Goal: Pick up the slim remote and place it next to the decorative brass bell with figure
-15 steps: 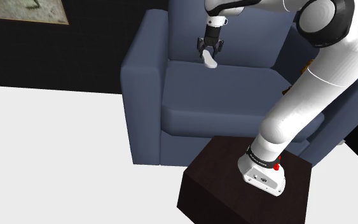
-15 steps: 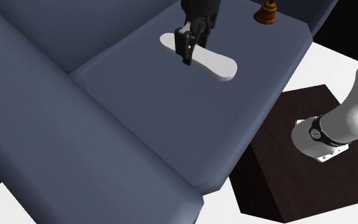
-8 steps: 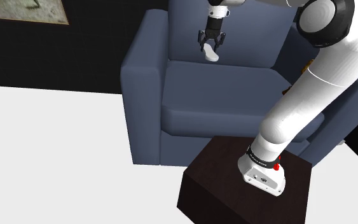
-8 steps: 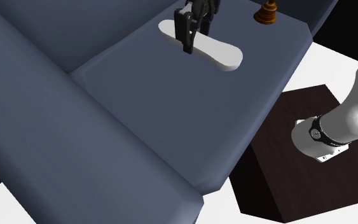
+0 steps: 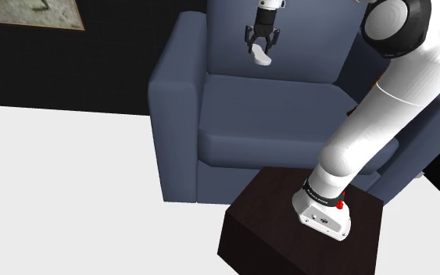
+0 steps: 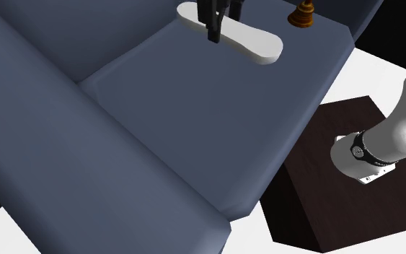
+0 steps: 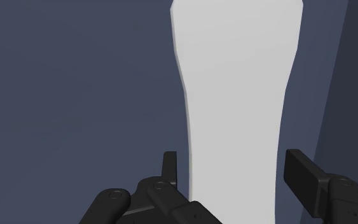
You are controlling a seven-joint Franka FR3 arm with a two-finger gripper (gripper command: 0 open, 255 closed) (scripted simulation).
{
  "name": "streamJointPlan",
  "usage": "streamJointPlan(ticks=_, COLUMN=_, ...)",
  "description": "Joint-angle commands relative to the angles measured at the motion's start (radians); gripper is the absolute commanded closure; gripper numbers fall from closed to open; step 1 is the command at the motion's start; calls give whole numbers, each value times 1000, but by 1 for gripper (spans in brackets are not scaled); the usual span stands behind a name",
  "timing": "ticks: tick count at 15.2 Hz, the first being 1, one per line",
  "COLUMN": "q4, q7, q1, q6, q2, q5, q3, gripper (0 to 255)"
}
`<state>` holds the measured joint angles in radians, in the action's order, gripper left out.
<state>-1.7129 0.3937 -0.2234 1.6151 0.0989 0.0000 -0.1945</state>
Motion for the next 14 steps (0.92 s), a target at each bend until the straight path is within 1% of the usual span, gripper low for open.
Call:
streamJointPlan(ticks=1, q4=32, q7=0, q1=0, q6=-28, q2=-5, q5=1, q3=0, gripper=255)
streamJointPlan(ticks=7, q4=134, q7=-2, q1=-1, q6=-107, q2=-27, q5=5, q3=-2, gripper=255)
streamJointPlan(ticks=14, q4=-45, q7=-112, q1=-54, q6=-98, q2=147, q5=-43, q3=-62, gripper=255)
